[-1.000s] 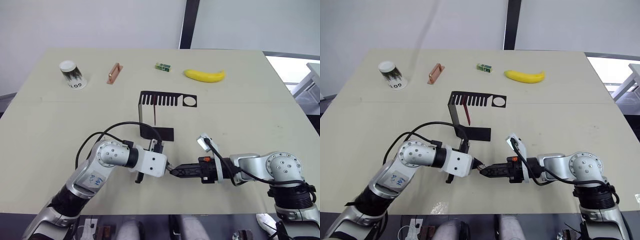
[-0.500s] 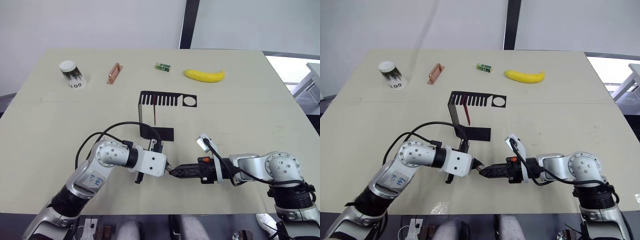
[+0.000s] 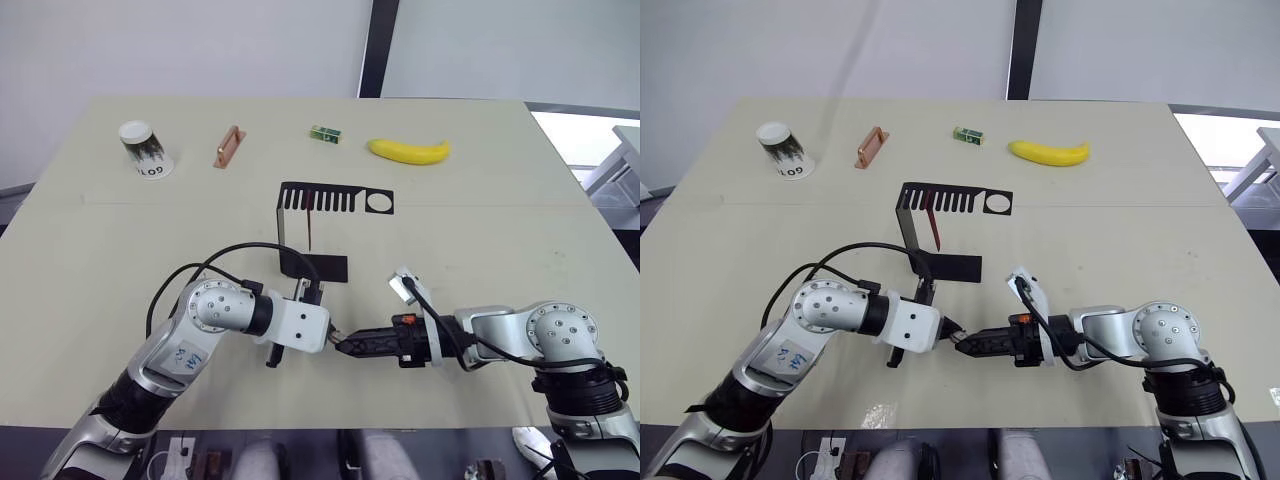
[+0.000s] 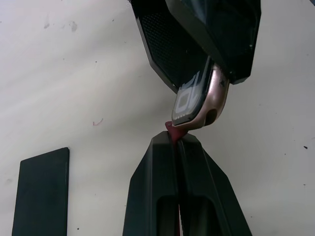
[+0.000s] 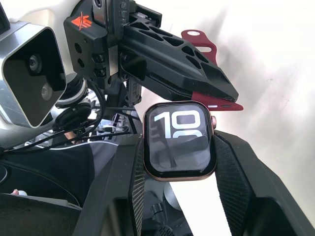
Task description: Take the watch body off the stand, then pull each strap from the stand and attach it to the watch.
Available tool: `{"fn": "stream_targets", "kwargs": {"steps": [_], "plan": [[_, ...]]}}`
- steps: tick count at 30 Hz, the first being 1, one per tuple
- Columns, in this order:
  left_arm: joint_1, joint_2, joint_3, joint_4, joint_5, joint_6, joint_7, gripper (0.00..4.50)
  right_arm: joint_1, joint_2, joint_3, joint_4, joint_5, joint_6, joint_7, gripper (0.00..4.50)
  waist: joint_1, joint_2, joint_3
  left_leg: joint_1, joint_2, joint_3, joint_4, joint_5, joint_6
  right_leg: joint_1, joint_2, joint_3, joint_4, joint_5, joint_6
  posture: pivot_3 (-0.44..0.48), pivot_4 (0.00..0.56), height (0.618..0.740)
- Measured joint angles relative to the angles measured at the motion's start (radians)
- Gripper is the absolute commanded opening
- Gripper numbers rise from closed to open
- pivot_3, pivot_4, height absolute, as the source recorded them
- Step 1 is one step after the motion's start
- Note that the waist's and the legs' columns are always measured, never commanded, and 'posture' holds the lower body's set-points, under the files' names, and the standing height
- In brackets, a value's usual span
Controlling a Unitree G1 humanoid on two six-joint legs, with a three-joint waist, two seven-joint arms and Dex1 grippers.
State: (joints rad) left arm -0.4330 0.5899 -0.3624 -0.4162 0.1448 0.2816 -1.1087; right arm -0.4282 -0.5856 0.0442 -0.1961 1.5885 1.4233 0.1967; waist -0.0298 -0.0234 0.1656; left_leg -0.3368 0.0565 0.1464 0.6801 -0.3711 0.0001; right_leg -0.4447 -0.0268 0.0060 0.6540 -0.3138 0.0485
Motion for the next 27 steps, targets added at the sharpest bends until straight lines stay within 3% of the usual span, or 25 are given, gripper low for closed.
{"fn": "stream_targets", "kwargs": {"steps": [27], "plan": [[-0.001,0.019,0.015,-0.017,-0.031,0.057,-0.018,0.00,-0.018,0.023,0.002,0.008,0.001,0.017,-0.033,1.51,0.000,0.000,0.000,0.000,0.000,0.000,0.000,0.000,0.000,0.000,0.000,0.000,0.000,0.000,0.000,0.000,0.150,0.738]]}}
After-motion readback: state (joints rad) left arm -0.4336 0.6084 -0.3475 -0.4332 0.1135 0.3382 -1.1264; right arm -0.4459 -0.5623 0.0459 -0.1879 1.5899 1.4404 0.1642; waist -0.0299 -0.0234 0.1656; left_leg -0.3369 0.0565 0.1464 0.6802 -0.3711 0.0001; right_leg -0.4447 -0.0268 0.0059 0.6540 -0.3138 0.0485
